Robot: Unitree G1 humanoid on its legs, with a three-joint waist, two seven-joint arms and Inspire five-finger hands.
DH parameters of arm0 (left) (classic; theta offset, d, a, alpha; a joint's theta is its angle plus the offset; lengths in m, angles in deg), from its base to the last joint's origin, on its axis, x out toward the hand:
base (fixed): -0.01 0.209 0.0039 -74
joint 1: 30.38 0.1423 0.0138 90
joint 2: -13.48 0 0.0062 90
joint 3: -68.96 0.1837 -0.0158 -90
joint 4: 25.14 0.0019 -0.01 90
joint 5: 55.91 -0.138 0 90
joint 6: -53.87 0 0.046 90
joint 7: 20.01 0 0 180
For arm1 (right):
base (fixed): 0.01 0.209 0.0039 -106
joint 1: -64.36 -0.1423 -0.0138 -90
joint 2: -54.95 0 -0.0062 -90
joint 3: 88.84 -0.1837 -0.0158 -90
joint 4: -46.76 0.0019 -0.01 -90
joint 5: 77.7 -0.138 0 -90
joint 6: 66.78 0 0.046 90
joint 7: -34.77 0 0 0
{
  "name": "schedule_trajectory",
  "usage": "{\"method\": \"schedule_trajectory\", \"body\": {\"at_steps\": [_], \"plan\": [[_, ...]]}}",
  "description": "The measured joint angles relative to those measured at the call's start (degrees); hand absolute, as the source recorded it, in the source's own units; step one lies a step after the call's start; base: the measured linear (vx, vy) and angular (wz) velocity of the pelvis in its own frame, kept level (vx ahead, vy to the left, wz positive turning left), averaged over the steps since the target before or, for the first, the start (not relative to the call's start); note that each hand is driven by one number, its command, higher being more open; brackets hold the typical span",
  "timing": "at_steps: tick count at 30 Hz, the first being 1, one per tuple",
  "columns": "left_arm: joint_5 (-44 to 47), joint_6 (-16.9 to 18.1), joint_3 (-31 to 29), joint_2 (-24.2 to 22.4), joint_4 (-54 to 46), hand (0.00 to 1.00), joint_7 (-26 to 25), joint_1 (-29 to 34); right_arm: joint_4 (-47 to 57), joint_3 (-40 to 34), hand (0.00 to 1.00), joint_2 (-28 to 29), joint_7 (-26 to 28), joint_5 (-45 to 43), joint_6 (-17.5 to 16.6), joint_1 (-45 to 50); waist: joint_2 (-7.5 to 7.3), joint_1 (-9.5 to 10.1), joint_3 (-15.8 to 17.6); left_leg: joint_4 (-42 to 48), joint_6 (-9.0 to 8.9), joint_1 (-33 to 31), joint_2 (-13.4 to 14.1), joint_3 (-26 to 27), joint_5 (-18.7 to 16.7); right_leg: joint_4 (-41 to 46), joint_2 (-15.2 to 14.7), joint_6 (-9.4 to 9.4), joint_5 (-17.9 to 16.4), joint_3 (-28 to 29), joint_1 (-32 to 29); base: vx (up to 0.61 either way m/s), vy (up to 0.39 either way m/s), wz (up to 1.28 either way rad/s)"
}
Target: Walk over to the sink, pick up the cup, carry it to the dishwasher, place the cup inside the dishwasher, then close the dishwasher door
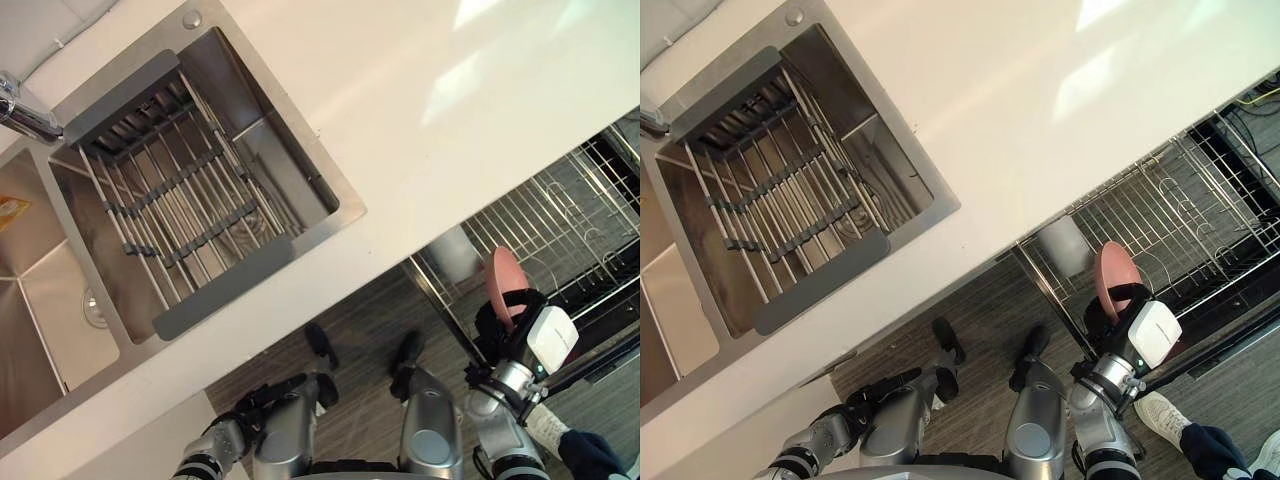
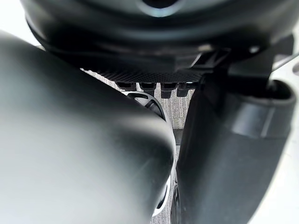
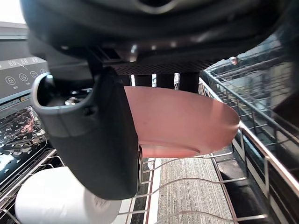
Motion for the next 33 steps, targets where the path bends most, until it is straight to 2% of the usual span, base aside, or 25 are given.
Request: {"method": "schedule_trajectory", "body": {"at_steps": [5,13,21,22,25,33], "plan": [[-0.02,0.01,-0.02,0.01,0.01,1.00,0.04,0.02,0.19,0.00,0.00,-0.02,-1.00,-0.05,0.24,0.10,-0.07,0.12,-0.03,-0.85,0.76,0.15,-0.12,-0.21,0.64,0.08,0.08,0.03,-0.02,-0.26,-0.02,0.01,-0.003,0.01],[-0.11,-0.16,-0.08,0.32,-0.19,1.00,0.20,0.26,0.17,-1.36,0.00,-0.28,-2.15,-0.56,3.11,-1.59,-0.71,0.31,-0.33,-1.34,0.92,0.10,-0.27,-0.59,1.05,0.08,0.10,0.02,-0.02,-0.68,-0.02,0.04,-0.011,0.02],[-0.61,-1.69,-0.15,0.93,-2.31,1.00,0.39,0.96,0.21,-5.90,0.00,-4.97,-2.42,-1.19,4.69,-4.66,-1.33,0.57,-0.38,-1.35,1.05,-0.44,-0.38,-1.40,1.59,0.50,-0.13,-0.01,-0.04,-1.32,-0.21,0.02,-0.003,0.04],[-0.61,-1.78,-0.18,0.97,-2.34,1.00,0.43,0.96,0.21,-5.90,1.00,-5.66,-2.41,-1.19,4.69,-4.89,-1.33,0.61,-0.38,-1.38,1.23,-0.64,-0.35,-1.45,1.75,0.61,-0.13,-0.03,-0.06,-1.36,-0.42,0.00,0.000,0.00],[-0.62,-1.99,-0.24,1.09,-2.43,1.00,0.84,0.96,0.22,-5.88,1.00,-6.31,-1.96,-1.21,4.80,-5.24,-1.33,0.62,-0.38,-1.59,1.28,-0.92,-0.34,-1.59,2.08,0.83,-0.14,-0.07,-0.08,-1.46,-0.78,0.00,0.000,0.00],[-1.17,-2.47,-0.34,1.17,-2.75,1.00,1.25,0.96,-0.46,-5.47,1.00,-5.96,7.26,-8.04,5.68,-6.59,-1.31,0.59,-0.39,-1.62,1.36,-1.13,-0.42,-1.71,2.34,1.11,-0.26,-0.13,-0.12,-1.49,-1.07,0.01,-0.004,0.00]]}}
